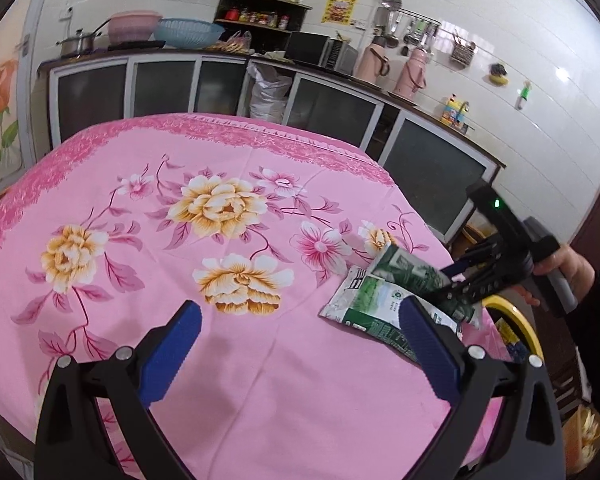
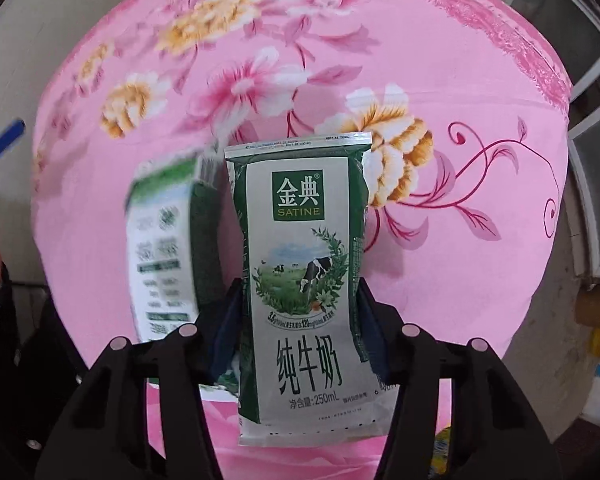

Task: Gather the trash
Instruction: 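Grasp a green milk pouch with the left tool while the right tool grasps a Satine milk carton, then carry the milk pouch with the left tool while the right tool carries the carton to the bin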

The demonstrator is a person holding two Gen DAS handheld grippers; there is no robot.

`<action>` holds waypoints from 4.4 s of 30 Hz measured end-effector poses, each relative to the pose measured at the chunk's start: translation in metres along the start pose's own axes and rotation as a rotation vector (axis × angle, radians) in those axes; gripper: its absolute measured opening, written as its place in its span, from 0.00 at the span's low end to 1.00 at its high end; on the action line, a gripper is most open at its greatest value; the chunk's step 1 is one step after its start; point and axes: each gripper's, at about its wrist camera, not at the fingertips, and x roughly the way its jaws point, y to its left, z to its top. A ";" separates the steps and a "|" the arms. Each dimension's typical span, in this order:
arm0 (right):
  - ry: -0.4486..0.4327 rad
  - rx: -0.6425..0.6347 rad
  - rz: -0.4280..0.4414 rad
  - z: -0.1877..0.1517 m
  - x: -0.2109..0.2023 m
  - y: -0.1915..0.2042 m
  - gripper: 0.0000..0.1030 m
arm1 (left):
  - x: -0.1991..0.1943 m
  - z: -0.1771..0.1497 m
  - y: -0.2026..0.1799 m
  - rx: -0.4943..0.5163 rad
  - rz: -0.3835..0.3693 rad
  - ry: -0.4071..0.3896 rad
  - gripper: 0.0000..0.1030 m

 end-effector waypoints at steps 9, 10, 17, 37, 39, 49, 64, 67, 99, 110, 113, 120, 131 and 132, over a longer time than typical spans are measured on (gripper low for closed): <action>-0.226 0.120 0.074 -0.043 -0.077 -0.028 0.50 | 0.014 -0.002 -0.092 0.623 -0.035 0.076 0.93; -0.250 0.138 0.077 -0.055 -0.086 -0.032 0.50 | 0.016 -0.005 -0.111 0.770 -0.070 0.078 0.93; -0.342 0.242 0.052 -0.136 -0.126 -0.052 0.51 | 0.025 -0.014 -0.175 1.193 -0.151 0.090 0.93; -0.474 0.373 0.040 -0.228 -0.151 -0.083 0.51 | 0.089 -0.055 -0.218 2.083 -0.336 0.705 0.93; -0.471 0.385 0.031 -0.229 -0.149 -0.086 0.51 | 0.101 -0.057 -0.218 2.131 -0.323 0.687 0.93; -0.459 0.412 0.026 -0.238 -0.144 -0.097 0.51 | 0.128 -0.079 -0.219 2.157 -0.425 0.818 0.93; -0.497 0.420 0.030 -0.237 -0.156 -0.084 0.51 | 0.094 -0.037 -0.218 1.909 -0.513 0.616 0.67; -0.516 0.428 0.028 -0.243 -0.164 -0.079 0.51 | 0.070 -0.019 -0.218 1.837 -0.525 0.527 0.67; -0.652 0.915 -0.267 -0.394 -0.163 -0.103 0.51 | 0.109 -0.010 -0.396 1.017 -0.529 0.024 0.68; -0.612 1.028 -0.217 -0.405 -0.118 -0.127 0.51 | 0.142 -0.036 -0.430 0.865 -0.404 0.101 0.68; -0.599 1.038 -0.199 -0.404 -0.109 -0.129 0.51 | 0.154 -0.037 -0.433 0.815 -0.370 0.141 0.68; -0.580 1.060 -0.156 -0.401 -0.094 -0.136 0.51 | 0.176 -0.036 -0.438 0.741 -0.298 0.194 0.68; -0.546 1.095 -0.130 -0.397 -0.087 -0.145 0.62 | 0.183 -0.037 -0.439 0.665 -0.319 0.239 0.69; -0.546 1.101 -0.136 -0.396 -0.087 -0.146 0.63 | 0.182 -0.036 -0.438 0.662 -0.320 0.234 0.69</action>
